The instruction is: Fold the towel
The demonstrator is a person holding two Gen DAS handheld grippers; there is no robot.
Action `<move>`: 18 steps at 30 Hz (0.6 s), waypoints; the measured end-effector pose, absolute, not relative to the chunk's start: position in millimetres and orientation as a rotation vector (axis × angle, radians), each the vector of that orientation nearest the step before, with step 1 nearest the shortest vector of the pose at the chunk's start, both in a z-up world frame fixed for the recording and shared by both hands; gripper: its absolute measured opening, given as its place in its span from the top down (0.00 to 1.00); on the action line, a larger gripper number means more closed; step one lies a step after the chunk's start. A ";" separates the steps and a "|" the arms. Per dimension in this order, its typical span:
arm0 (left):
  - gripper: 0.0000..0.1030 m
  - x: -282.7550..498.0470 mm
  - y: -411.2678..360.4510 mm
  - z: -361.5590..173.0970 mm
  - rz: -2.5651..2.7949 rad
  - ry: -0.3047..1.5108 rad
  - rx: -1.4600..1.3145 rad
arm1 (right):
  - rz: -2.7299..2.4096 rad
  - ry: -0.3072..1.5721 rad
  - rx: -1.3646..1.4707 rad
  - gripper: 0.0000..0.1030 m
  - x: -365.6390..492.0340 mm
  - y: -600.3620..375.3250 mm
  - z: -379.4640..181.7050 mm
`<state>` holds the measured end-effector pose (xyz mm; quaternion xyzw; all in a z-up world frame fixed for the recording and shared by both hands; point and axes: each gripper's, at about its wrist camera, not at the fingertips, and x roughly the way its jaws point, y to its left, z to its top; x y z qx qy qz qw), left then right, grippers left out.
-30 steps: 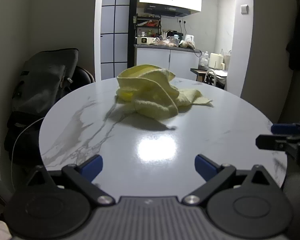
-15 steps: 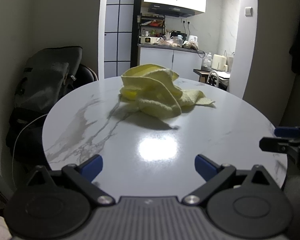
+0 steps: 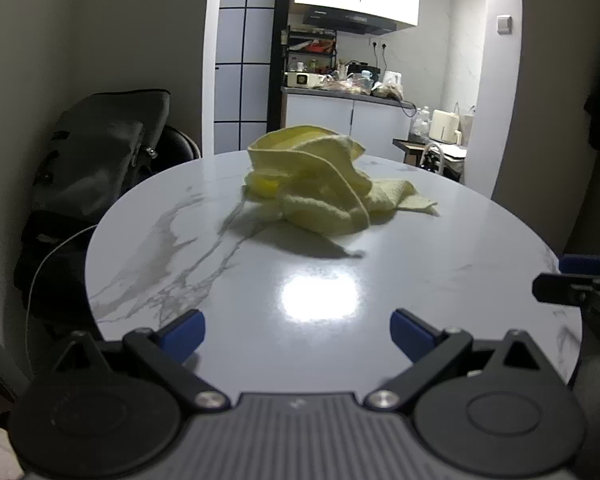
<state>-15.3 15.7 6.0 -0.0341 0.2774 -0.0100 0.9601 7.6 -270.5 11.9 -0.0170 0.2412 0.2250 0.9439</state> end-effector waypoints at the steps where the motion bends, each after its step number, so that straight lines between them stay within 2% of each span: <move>1: 0.02 -14.6 15.5 4.9 -0.025 0.564 -0.069 | 0.455 0.489 -0.045 0.12 6.4 -270.4 12.7; 18: 0.02 1.2 6.7 -2.8 -0.043 0.576 -0.020 | 0.467 0.513 -0.020 0.12 10.9 -291.7 11.8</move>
